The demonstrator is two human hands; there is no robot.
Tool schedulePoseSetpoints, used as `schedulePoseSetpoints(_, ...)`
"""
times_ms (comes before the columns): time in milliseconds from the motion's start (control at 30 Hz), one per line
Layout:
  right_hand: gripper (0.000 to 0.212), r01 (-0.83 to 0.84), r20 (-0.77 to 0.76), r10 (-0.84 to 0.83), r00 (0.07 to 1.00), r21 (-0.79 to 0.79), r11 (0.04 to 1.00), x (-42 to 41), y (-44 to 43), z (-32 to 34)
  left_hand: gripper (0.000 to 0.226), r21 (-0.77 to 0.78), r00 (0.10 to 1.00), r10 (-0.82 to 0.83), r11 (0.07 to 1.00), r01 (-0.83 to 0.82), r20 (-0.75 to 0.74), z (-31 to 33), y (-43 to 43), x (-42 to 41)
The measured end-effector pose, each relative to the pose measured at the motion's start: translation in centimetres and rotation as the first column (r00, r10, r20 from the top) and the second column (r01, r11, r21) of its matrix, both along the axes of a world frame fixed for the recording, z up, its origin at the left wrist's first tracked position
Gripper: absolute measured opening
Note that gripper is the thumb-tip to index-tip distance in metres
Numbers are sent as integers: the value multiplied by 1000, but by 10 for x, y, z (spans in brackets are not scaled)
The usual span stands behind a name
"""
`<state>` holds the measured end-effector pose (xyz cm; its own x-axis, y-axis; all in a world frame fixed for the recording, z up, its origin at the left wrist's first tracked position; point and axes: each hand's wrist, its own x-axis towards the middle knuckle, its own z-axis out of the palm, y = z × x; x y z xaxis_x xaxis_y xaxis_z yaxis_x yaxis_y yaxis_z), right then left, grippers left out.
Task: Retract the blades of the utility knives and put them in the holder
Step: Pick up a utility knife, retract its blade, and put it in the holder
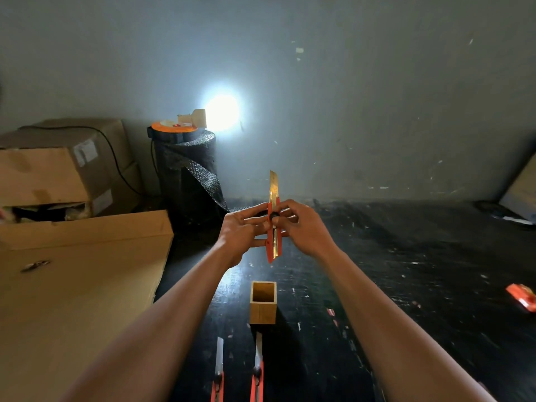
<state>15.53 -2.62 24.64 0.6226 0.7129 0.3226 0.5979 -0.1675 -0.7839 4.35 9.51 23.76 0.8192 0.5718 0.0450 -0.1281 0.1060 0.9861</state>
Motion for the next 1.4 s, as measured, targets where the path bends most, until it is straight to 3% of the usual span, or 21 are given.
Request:
schedulePoseSetpoints(267, 19, -31, -16, 30, 999, -23, 999, -4, 0, -10, 45, -9, 1000, 17, 1000, -16, 2, 3, 9, 3)
schedulePoseSetpoints(867, 19, 26, 33, -24, 999, -84, 996, -13, -5, -30, 50, 121, 991, 124, 986, -116, -58, 2, 13, 19)
schedulePoseSetpoints(1133, 24, 65, 45, -61, 997, -105, 992, -15, 0, -27, 49, 100, 994, 103, 990, -98, -44, 12, 11, 17)
schedulePoseSetpoints(1300, 38, 62, 41, -58, 997, -91, 994, -17, 0, -28, 49, 98, 993, 112, 989, -108, -35, 12, 12, 17)
schedulePoseSetpoints(1400, 29, 53, 80, -45, 996, -102, 993, -15, 1, -29, 50, 109, 994, 106, 989, -102, -32, 15, 11, 17)
